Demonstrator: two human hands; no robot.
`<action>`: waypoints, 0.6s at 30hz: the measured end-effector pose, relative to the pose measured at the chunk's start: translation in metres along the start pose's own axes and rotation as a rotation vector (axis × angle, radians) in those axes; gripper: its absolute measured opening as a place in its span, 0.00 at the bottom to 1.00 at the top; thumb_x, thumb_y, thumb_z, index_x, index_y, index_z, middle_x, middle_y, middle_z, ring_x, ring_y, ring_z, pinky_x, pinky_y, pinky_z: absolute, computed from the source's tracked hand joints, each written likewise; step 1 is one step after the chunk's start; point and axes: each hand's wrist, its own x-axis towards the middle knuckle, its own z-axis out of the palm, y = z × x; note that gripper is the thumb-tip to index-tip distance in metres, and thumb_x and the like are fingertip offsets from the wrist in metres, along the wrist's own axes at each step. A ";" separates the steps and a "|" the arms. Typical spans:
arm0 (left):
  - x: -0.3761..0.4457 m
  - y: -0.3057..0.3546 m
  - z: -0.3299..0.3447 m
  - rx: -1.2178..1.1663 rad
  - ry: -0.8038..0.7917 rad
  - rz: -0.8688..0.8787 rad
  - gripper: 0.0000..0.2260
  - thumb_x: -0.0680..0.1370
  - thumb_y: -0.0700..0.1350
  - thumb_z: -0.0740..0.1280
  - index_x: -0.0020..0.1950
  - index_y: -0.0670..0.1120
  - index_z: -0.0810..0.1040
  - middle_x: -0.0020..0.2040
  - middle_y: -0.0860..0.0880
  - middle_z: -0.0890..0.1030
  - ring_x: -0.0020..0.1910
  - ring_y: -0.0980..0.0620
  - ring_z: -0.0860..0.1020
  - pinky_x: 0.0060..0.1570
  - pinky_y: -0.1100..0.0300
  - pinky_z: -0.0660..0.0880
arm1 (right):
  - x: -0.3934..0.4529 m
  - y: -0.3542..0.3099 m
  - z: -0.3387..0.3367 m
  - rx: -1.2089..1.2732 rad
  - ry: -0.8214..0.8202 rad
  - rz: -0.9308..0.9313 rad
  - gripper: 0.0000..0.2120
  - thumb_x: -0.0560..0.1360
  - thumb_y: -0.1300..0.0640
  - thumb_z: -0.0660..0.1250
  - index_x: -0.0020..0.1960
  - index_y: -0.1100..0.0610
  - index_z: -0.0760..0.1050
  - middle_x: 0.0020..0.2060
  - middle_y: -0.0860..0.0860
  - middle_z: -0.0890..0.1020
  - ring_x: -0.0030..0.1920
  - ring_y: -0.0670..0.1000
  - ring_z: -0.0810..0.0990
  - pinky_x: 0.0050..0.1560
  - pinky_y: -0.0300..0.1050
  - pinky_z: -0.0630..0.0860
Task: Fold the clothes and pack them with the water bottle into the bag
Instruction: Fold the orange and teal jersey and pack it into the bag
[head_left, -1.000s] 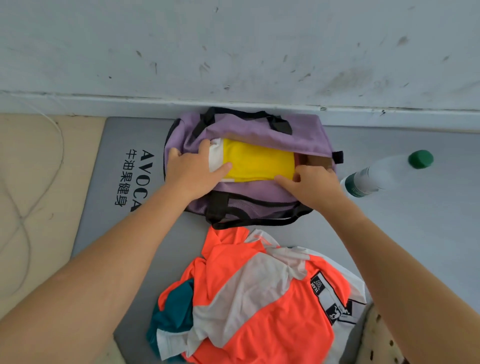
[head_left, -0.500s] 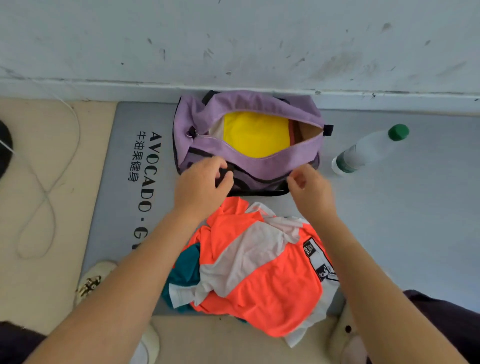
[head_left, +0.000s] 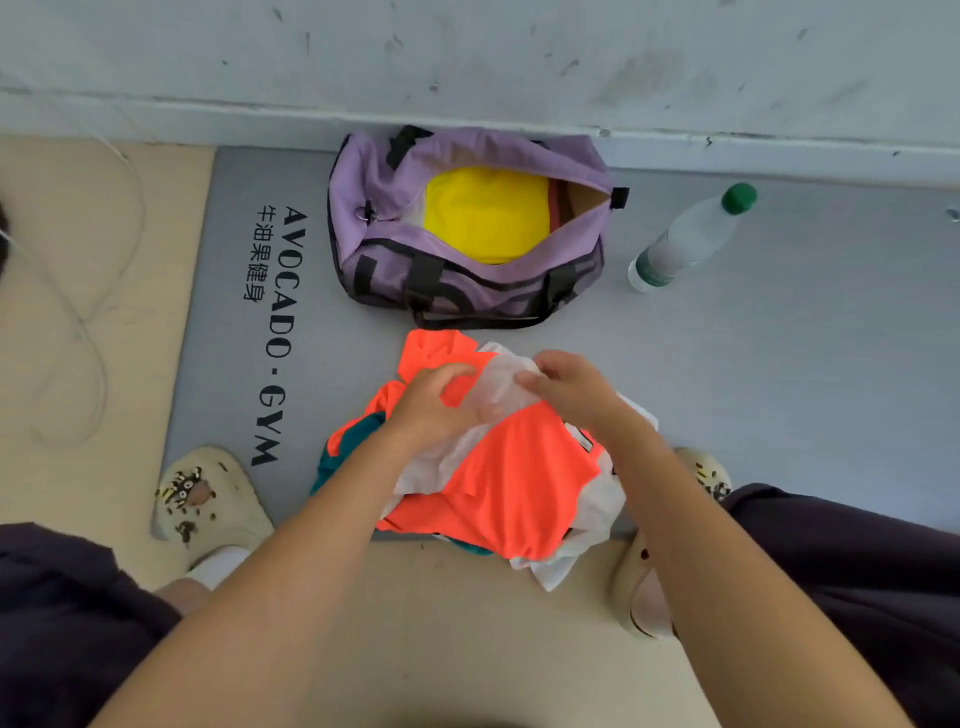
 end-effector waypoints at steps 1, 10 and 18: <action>-0.007 0.018 -0.006 -0.033 -0.038 0.033 0.27 0.69 0.57 0.77 0.66 0.56 0.74 0.63 0.60 0.72 0.60 0.60 0.70 0.49 0.74 0.66 | -0.006 -0.022 -0.008 0.154 -0.022 -0.042 0.12 0.79 0.57 0.66 0.40 0.62 0.74 0.31 0.48 0.74 0.32 0.44 0.71 0.35 0.38 0.67; -0.099 0.138 -0.074 0.061 -0.127 0.256 0.18 0.76 0.60 0.69 0.45 0.43 0.81 0.40 0.52 0.83 0.38 0.57 0.78 0.40 0.61 0.71 | -0.096 -0.168 -0.099 0.540 0.432 -0.316 0.11 0.79 0.53 0.65 0.38 0.51 0.73 0.32 0.51 0.69 0.34 0.47 0.66 0.35 0.44 0.62; -0.190 0.244 -0.126 -0.309 0.175 0.477 0.14 0.79 0.52 0.67 0.47 0.40 0.80 0.41 0.42 0.78 0.41 0.49 0.74 0.44 0.55 0.68 | -0.184 -0.233 -0.117 0.172 0.292 -0.444 0.28 0.73 0.42 0.71 0.68 0.54 0.70 0.60 0.48 0.78 0.60 0.45 0.77 0.58 0.39 0.73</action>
